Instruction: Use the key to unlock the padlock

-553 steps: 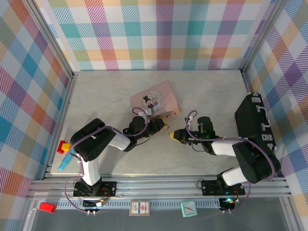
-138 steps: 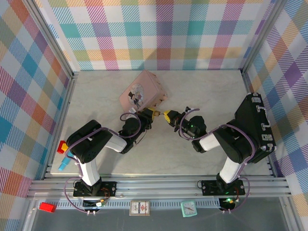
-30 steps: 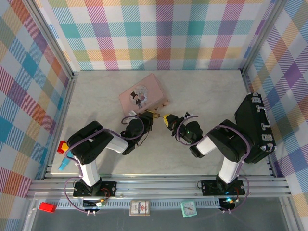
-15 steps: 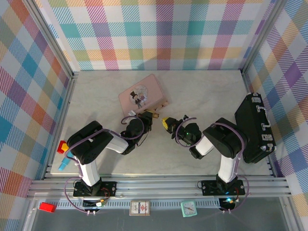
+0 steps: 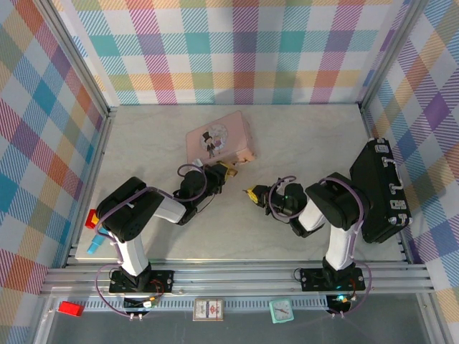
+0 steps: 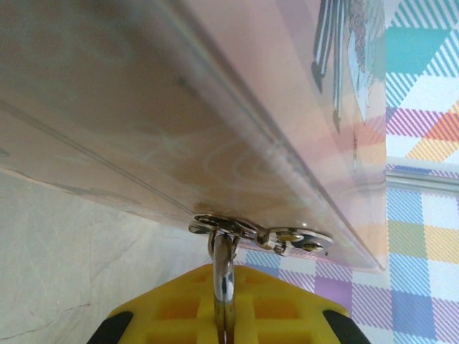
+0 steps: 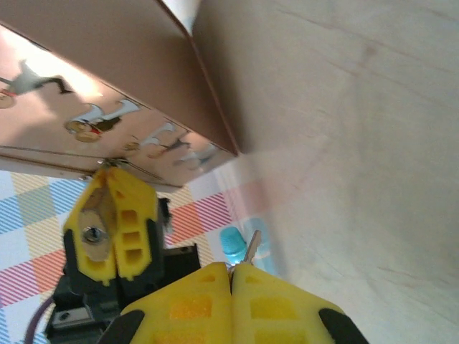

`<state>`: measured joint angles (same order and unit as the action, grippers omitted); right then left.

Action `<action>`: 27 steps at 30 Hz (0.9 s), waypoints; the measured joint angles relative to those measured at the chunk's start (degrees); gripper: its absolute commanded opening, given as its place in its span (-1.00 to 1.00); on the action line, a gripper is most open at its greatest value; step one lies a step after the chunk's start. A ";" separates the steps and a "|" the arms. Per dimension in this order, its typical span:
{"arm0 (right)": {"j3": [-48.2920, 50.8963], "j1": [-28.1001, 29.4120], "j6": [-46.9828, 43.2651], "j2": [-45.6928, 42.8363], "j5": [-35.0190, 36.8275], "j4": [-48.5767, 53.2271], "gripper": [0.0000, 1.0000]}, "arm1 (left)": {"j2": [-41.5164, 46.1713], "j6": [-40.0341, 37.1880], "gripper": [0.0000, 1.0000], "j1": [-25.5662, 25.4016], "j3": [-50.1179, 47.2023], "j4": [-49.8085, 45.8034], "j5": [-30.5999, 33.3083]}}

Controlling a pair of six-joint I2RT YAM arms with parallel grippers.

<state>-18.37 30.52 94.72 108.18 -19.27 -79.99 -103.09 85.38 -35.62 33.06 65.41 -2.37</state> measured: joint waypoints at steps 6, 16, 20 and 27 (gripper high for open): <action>0.04 -0.20 -0.50 -2.34 -0.87 0.76 -1.00 | -0.28 -0.98 -1.00 0.48 0.52 -0.50 -2.38; -2.58 -0.20 0.42 -7.34 -0.28 0.79 -1.00 | -1.77 -0.26 -1.00 0.52 0.66 2.73 -3.56; -3.78 -0.20 0.66 -9.14 0.13 0.68 -1.00 | -1.77 1.42 -1.00 0.55 0.66 3.58 -3.58; -6.34 -0.20 2.14 -9.31 0.11 0.68 -1.00 | -1.77 5.86 -1.00 0.57 1.84 3.58 -4.02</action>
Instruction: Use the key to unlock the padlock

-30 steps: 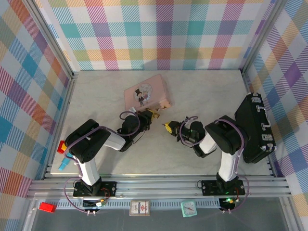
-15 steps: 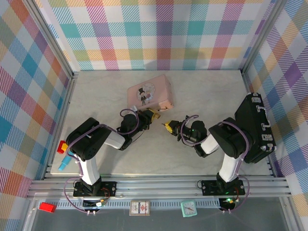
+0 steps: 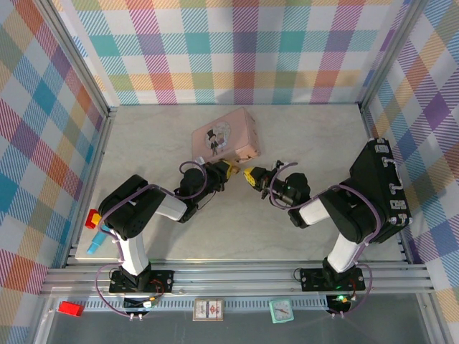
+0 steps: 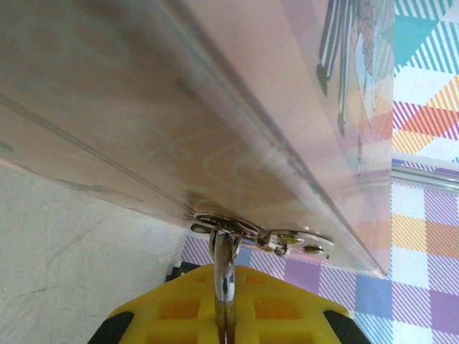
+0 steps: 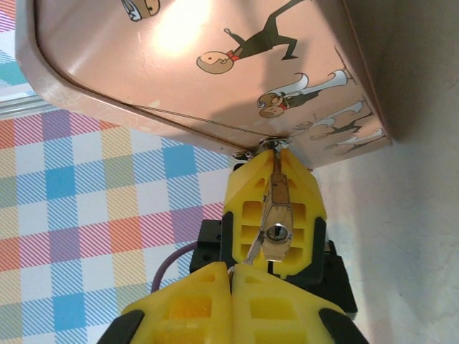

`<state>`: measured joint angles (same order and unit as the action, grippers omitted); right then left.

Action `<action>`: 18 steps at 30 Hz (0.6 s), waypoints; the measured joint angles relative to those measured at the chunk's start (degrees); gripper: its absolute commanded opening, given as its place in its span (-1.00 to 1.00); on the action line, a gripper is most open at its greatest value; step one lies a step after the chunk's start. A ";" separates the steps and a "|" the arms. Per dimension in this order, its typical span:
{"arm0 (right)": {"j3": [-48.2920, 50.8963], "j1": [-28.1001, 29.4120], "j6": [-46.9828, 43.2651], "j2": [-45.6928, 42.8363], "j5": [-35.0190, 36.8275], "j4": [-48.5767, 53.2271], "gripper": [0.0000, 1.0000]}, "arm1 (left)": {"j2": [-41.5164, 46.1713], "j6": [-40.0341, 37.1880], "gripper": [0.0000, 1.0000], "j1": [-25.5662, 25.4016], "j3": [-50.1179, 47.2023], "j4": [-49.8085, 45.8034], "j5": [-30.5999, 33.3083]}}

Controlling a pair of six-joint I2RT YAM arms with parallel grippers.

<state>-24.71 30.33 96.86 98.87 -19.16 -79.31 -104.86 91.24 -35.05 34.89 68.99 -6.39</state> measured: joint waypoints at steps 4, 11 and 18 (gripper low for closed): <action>-0.48 0.00 0.61 -0.04 0.02 0.04 -1.00 | 0.00 1.86 -1.00 0.00 0.33 0.07 -0.22; -0.63 0.00 1.70 -1.16 0.07 0.09 -1.00 | 0.11 4.59 -1.00 0.00 0.57 0.42 0.02; -0.63 0.00 2.40 -1.86 0.59 0.09 -1.00 | 0.24 6.40 -1.00 0.00 0.61 0.61 0.39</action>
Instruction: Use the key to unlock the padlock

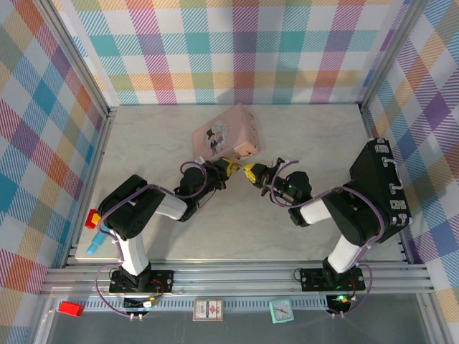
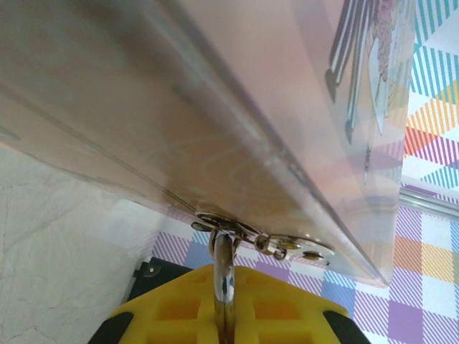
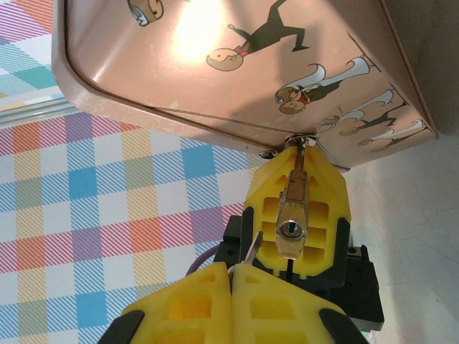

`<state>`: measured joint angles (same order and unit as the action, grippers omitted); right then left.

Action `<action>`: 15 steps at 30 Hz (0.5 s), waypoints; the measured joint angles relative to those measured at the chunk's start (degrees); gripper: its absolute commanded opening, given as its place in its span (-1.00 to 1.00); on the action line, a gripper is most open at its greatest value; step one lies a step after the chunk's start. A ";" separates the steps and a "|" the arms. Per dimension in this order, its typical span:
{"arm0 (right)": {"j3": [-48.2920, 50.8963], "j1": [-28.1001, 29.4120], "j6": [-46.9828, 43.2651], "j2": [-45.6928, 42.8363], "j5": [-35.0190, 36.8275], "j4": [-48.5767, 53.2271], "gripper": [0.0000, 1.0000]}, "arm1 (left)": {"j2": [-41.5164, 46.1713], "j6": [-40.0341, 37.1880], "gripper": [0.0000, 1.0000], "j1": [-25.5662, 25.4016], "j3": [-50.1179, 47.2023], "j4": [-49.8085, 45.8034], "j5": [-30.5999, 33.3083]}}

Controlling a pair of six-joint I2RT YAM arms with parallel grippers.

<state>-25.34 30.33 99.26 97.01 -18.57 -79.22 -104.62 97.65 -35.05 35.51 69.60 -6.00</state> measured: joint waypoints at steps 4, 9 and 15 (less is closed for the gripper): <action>0.02 0.07 0.48 -0.17 0.17 0.00 -1.00 | 0.00 0.72 -1.00 0.00 0.00 0.22 0.28; 0.26 0.11 0.68 -0.22 0.68 0.02 -1.00 | 0.00 1.05 -1.00 0.00 0.02 0.35 0.48; 0.26 0.44 0.87 -0.20 1.05 0.02 -1.00 | 0.00 1.88 -1.00 0.00 0.02 0.63 0.70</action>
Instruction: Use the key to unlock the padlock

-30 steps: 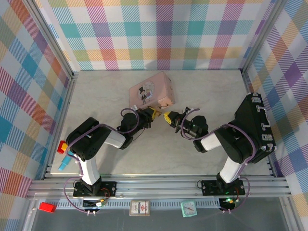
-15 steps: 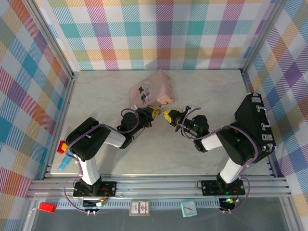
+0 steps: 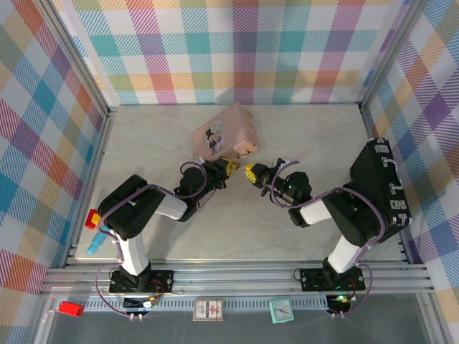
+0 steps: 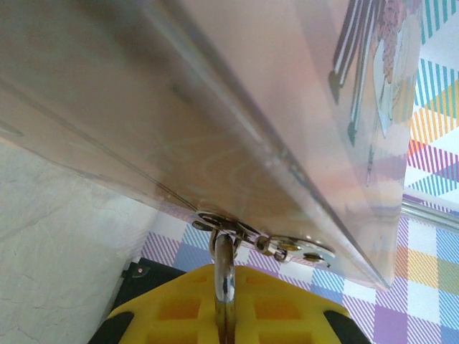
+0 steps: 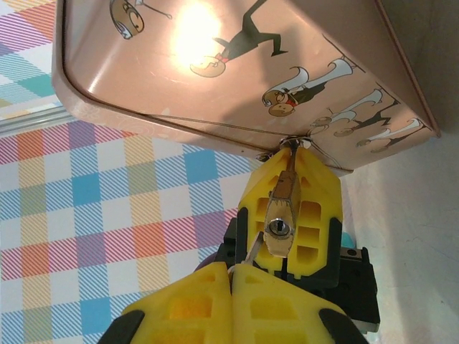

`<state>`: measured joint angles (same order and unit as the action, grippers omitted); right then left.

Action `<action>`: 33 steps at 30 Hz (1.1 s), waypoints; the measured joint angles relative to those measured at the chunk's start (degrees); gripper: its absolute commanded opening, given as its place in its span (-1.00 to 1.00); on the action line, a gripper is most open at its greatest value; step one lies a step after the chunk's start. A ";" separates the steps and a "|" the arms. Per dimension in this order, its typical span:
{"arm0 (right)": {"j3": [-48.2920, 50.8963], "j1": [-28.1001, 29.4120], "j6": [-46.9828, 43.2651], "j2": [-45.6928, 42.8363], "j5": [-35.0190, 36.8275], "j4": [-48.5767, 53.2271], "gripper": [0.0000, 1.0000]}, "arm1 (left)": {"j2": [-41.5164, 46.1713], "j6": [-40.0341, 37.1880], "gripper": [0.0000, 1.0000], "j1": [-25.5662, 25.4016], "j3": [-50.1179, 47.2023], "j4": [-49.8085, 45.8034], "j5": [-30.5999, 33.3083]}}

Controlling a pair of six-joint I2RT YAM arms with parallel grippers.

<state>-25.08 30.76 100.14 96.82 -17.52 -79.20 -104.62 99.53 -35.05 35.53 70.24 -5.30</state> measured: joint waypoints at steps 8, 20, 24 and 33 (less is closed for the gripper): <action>0.00 0.44 0.20 0.63 0.15 -0.02 -1.00 | 0.00 0.13 -1.00 -0.04 0.00 0.02 0.04; 0.00 0.50 0.24 1.01 0.63 -0.04 -1.00 | 0.00 0.15 -1.00 -0.13 0.00 0.02 0.26; 0.00 0.61 0.44 1.01 1.01 -0.07 -1.00 | 0.00 0.15 -1.00 -0.17 0.00 0.02 0.37; -0.07 0.70 1.09 1.14 1.46 -0.28 -1.00 | 0.00 0.17 -1.00 -0.31 0.00 0.02 0.66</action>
<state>-25.15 31.46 101.23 97.95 -16.05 -79.48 -104.62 99.70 -35.35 35.53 70.26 -4.64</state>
